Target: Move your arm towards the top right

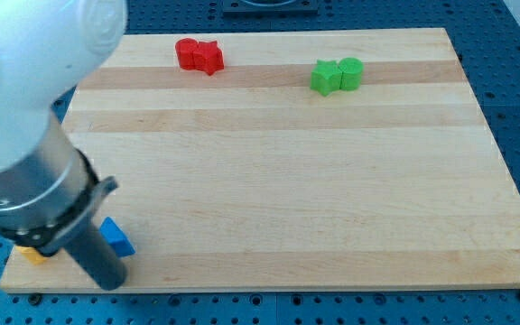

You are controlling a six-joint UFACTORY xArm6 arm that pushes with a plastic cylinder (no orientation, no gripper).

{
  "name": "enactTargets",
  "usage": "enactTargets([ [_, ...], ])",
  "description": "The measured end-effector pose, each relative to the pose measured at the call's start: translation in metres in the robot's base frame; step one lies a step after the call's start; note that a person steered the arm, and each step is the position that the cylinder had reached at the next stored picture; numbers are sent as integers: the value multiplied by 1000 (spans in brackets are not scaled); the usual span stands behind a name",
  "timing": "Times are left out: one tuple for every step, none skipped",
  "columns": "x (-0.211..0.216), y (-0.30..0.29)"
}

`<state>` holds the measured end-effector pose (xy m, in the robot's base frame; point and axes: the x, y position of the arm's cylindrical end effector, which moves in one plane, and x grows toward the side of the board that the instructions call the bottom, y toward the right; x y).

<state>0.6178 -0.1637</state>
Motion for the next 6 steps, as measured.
enactTargets([
  [0, 61],
  [1, 123],
  [-22, 208],
  [-78, 285],
  [-150, 353],
  [-228, 388],
])
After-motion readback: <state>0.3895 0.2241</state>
